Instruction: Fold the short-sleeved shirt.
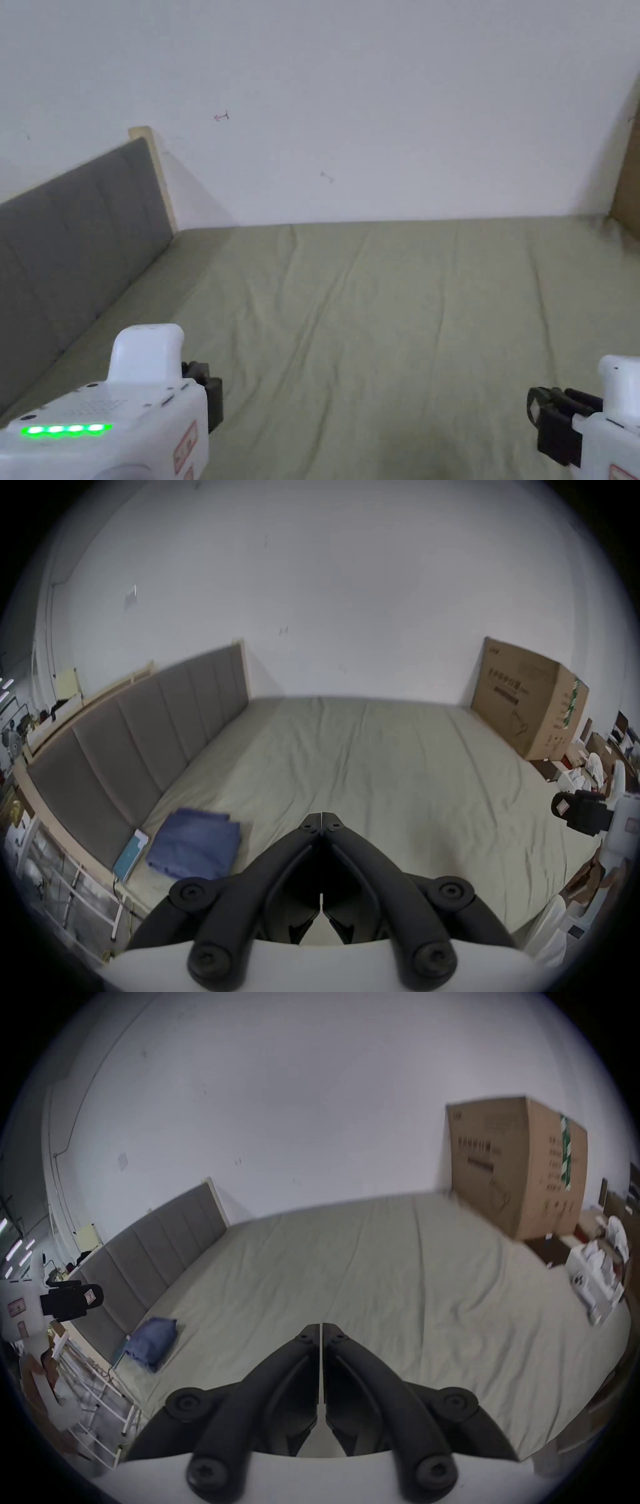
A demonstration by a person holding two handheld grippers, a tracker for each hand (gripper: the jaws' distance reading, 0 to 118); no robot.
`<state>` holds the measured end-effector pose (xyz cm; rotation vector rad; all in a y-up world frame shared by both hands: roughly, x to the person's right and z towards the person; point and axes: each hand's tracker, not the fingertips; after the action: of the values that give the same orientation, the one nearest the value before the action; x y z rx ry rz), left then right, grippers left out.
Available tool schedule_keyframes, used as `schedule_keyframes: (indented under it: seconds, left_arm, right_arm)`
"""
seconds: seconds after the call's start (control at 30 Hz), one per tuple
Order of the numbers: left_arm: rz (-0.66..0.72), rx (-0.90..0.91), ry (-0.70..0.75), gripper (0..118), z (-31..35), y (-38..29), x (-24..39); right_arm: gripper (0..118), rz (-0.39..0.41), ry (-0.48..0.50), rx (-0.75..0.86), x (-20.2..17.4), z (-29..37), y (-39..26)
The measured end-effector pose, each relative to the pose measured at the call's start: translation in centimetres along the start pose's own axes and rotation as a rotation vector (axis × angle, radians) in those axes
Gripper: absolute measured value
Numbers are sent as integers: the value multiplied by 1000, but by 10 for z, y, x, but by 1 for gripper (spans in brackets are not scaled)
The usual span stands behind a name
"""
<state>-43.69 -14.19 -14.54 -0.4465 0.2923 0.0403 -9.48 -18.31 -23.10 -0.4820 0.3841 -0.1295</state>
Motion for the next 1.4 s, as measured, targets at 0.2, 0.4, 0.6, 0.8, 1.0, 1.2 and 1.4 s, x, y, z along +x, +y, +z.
schedule_keyframes:
  seconds: [0.2, 0.4, 0.6, 0.8, 1.0, 1.2, 1.4]
  left_arm:
    - [-20, 155, 27, 0, 25, 0, 60]
    - [-1, 323, 4, 0, 53, -1, 84]
    - [-55, 384, 30, 0, 66, 8, 97]
    - [-83, 387, 55, 39, 65, 4, 103]
    - [-41, 357, 10, 118, 64, 6, 99]
    - [-48, 299, -3, 118, 55, 8, 97]
    - [-46, 309, 36, 118, 50, 4, 97]
  right_arm:
    - [2, 111, -100, 168, -31, 40, 25]
    - [2, 123, -82, 291, -26, 63, 30]
    - [2, 144, -139, 342, -19, 66, 35]
    - [28, 136, -159, 345, -14, 63, 35]
    - [106, 130, -139, 352, -12, 63, 35]
    - [110, 178, -195, 390, -18, 63, 34]
    - [115, 149, -195, 393, -14, 62, 36]
